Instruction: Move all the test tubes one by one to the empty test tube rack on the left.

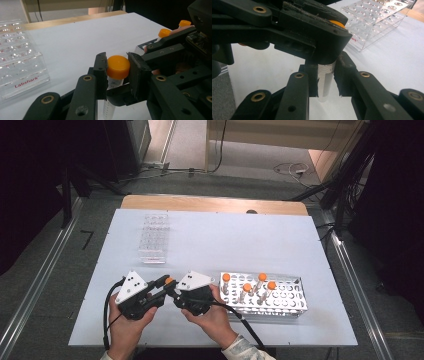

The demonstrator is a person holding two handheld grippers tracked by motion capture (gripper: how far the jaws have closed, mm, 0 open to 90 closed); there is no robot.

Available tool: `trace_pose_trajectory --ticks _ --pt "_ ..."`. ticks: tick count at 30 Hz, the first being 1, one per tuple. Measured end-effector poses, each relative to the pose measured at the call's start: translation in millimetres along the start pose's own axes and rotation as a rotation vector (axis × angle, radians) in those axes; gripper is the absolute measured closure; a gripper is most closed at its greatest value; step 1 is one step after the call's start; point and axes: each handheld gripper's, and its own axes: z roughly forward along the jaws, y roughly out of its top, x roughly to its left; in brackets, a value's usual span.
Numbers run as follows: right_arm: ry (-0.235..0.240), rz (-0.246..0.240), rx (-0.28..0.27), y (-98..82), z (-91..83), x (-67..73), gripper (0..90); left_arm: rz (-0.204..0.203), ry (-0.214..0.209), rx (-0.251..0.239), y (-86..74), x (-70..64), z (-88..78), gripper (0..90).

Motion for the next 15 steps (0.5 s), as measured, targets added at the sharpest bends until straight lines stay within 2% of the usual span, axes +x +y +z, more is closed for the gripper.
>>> trace_pose_trajectory --ticks 1,2,3,4,5,6,10,13,15 --pt "0.001 0.002 -0.001 0.1 -0.4 0.0 69.7 0.000 -0.001 0.000 0.2 0.2 -0.2 70.2" --pt "0.006 0.019 0.001 0.4 -1.3 0.0 58.9 0.000 -0.001 0.001 0.5 0.4 -0.3 70.3" --pt "0.009 0.026 0.000 0.6 -1.9 -0.2 53.4 -0.005 -0.001 -0.002 1.1 1.4 -0.2 70.3" --pt "0.009 0.026 0.000 0.6 -1.9 -0.2 53.4 -0.005 -0.001 -0.002 1.1 1.4 -0.2 70.3" --pt "0.008 0.032 -0.005 0.7 -5.0 0.2 45.1 -0.005 0.000 -0.001 1.6 2.4 -0.3 70.3" --pt "0.006 0.035 -0.006 0.7 -7.0 0.2 42.0 -0.009 0.002 -0.001 2.2 3.4 -0.1 70.3" --pt "0.008 0.038 -0.012 0.3 -14.7 -0.9 34.9 -0.024 0.011 -0.003 5.9 8.4 0.7 70.4" --pt "0.030 0.039 -0.017 -2.2 -27.2 -1.8 26.5 -0.039 0.022 -0.007 9.7 13.7 1.8 70.4" --pt "0.034 0.040 -0.020 -3.0 -30.9 -1.9 25.5 -0.054 0.030 -0.008 12.9 18.5 2.8 70.4"
